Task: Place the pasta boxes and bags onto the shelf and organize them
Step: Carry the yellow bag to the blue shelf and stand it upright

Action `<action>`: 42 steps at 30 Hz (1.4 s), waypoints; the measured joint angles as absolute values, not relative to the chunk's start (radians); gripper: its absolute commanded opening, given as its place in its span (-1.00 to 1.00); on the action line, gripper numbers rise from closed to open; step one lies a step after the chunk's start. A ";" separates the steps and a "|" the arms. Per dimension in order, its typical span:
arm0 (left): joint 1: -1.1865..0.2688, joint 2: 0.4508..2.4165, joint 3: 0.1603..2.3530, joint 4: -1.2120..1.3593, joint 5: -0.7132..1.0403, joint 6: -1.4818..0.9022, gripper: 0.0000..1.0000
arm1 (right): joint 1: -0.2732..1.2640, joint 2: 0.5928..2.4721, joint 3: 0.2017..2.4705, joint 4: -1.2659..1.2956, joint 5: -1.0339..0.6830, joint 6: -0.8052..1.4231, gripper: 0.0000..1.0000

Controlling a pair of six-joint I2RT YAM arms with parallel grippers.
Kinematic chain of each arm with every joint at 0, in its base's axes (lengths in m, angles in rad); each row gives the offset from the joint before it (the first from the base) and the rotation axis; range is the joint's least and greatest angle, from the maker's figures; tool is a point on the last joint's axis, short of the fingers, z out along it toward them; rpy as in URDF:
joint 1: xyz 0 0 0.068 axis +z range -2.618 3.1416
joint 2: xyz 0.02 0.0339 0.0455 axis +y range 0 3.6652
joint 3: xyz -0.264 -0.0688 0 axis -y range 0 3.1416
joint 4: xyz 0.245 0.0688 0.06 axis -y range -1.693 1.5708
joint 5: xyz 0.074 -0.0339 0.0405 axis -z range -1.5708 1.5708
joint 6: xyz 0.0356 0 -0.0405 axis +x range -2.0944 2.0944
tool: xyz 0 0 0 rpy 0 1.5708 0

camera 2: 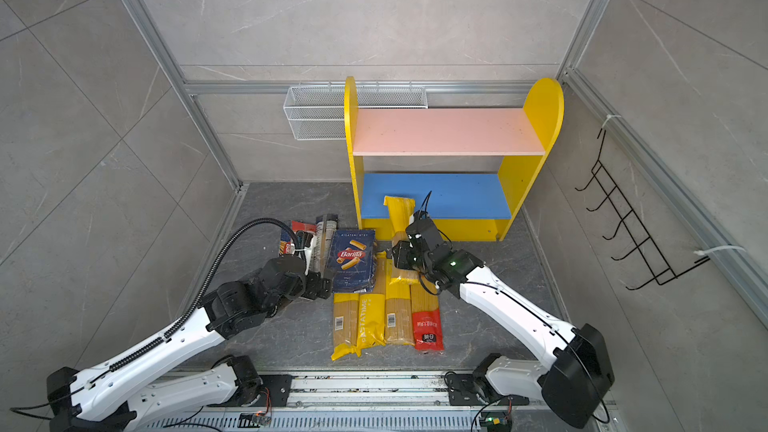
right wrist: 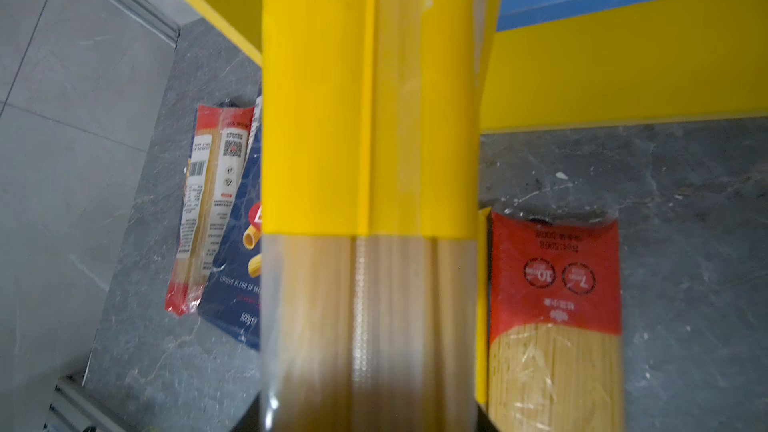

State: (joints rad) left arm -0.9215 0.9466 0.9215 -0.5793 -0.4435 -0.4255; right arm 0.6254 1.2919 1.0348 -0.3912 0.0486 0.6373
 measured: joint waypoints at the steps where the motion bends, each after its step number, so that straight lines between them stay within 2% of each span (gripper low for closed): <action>1: -0.921 0.947 0.921 -0.580 -0.444 -0.426 1.00 | 0.609 1.319 1.042 -0.373 0.046 0.634 -0.45; 21: -0.921 1.006 0.921 -0.579 -0.502 -0.412 1.00 | 0.528 1.757 1.411 -0.173 -0.013 0.580 -0.42; 29: -0.921 1.009 0.921 -0.575 -0.538 -0.405 1.00 | 0.516 1.890 1.526 -0.159 -0.027 0.571 -0.33; 31: -0.921 1.009 0.921 -0.574 -0.547 -0.400 1.00 | 0.514 1.914 1.542 -0.160 -0.027 0.571 -0.25; 33: -0.921 1.009 0.921 -0.574 -0.550 -0.397 1.00 | 0.512 1.931 1.551 -0.160 -0.028 0.571 -0.02; 36: -0.921 1.009 0.921 -0.573 -0.560 -0.396 1.00 | 0.509 1.947 1.569 -0.153 -0.036 0.573 0.19; 39: -0.921 1.006 0.921 -0.571 -0.576 -0.396 1.00 | 0.504 1.965 1.602 -0.152 -0.047 0.576 0.32; 42: -0.921 0.989 0.920 -0.569 -0.578 -0.396 1.00 | 0.495 1.970 1.623 -0.135 -0.062 0.579 0.36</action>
State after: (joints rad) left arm -0.9215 0.9886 0.9199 -0.5690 -0.5777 -0.3958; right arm 0.4953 1.9697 1.6226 -0.1352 -0.0620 0.5789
